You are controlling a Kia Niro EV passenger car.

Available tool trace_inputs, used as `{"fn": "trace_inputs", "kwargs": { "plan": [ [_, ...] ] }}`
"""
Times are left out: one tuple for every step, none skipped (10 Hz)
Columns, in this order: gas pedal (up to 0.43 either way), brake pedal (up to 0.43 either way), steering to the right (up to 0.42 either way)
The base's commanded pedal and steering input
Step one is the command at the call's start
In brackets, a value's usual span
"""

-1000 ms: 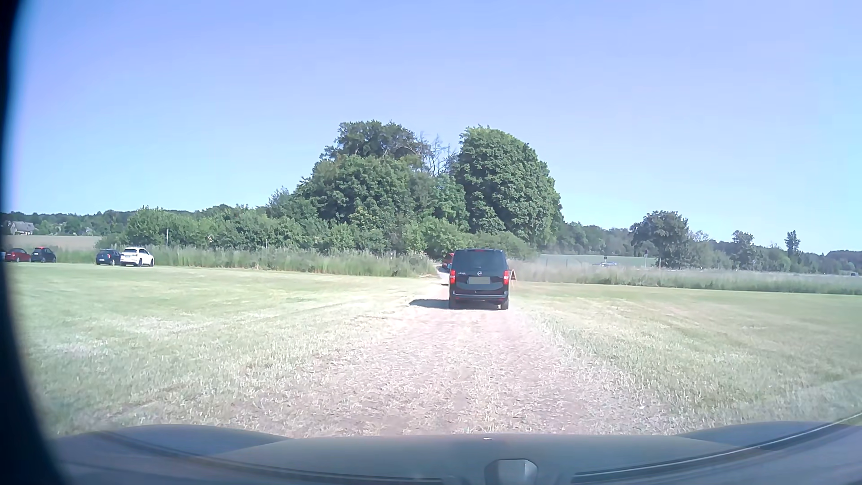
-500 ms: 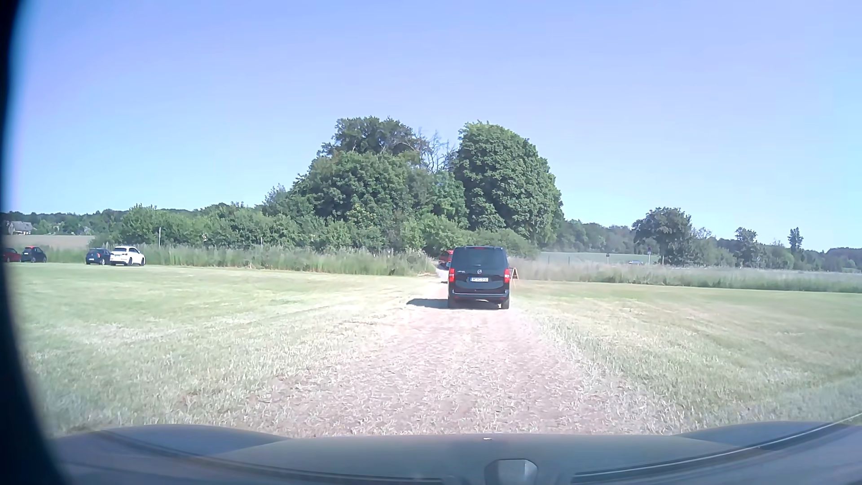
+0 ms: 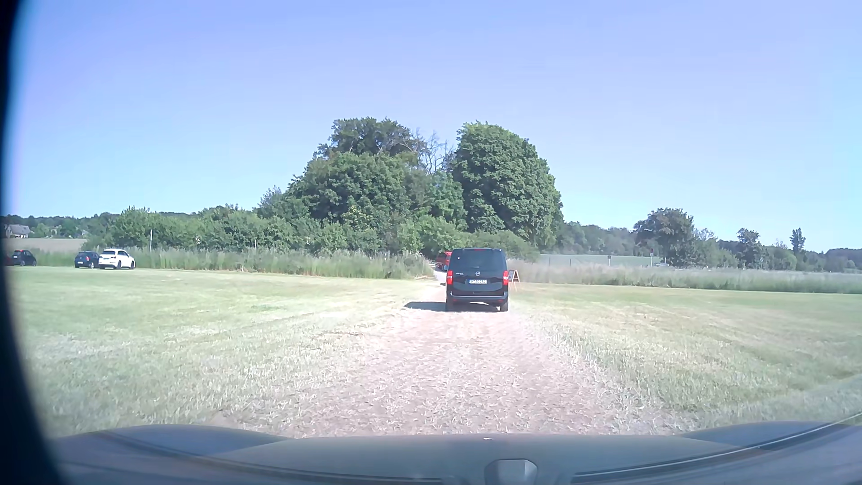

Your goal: Follow the waypoints while adhering to traffic rules and regulations

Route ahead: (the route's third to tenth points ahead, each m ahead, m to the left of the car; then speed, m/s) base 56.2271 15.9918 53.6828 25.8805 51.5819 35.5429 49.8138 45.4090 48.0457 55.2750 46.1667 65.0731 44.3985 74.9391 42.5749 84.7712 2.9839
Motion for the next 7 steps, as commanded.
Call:
{"fn": "trace_inputs", "kwargs": {
  "plan": [
    [0.039, 0.006, 0.008],
    [0.039, 0.006, 0.007],
    [0.028, 0.006, 0.008],
    [0.028, 0.006, 0.010],
    [0.000, 0.006, 0.004],
    [0.000, 0.006, -0.003],
    [0.000, 0.006, -0.004]
  ]
}}
